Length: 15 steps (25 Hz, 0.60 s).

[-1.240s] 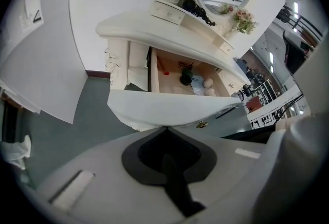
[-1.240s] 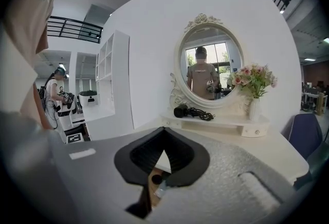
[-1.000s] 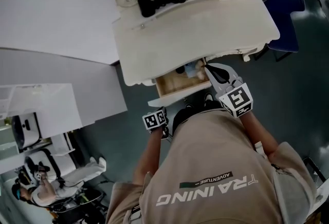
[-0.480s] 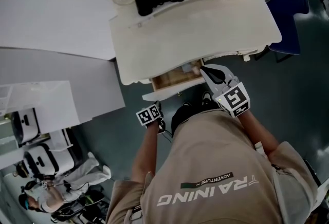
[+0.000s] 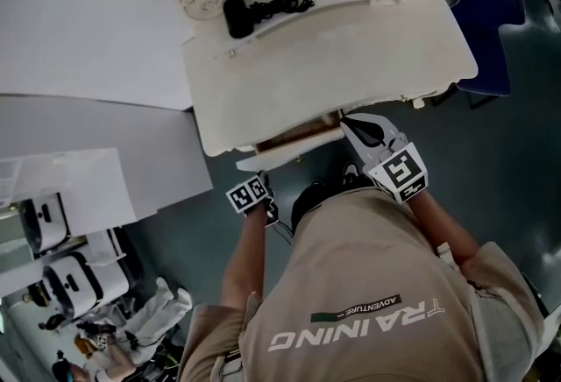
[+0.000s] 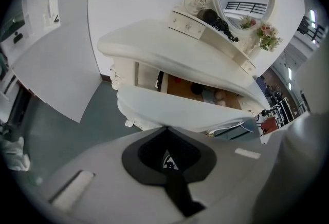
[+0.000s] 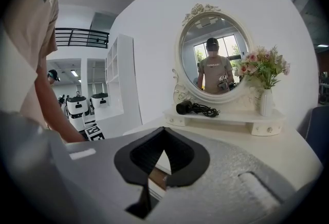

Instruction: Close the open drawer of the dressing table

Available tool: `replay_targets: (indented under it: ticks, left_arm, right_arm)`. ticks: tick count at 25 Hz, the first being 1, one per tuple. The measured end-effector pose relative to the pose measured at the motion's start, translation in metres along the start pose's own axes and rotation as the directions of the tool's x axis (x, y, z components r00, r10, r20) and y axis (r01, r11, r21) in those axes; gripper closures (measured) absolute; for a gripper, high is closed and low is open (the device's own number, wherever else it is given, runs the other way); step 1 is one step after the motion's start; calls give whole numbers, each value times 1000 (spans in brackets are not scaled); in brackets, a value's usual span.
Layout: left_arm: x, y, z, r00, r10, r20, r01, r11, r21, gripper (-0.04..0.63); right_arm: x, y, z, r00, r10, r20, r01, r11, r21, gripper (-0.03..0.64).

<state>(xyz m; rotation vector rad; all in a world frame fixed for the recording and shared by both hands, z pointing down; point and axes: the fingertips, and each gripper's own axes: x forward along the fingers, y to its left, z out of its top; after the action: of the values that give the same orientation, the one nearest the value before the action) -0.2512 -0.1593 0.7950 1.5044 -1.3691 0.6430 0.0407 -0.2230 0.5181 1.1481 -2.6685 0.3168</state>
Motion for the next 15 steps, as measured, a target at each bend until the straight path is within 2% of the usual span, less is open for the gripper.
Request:
replay_targets:
  ticks: [15]
  left_arm:
    - [25,-6,43,999,41,4,-41,999,-24,577]
  right_arm:
    - [-5,-31,0,1000,-23,-19,24,999,43,614]
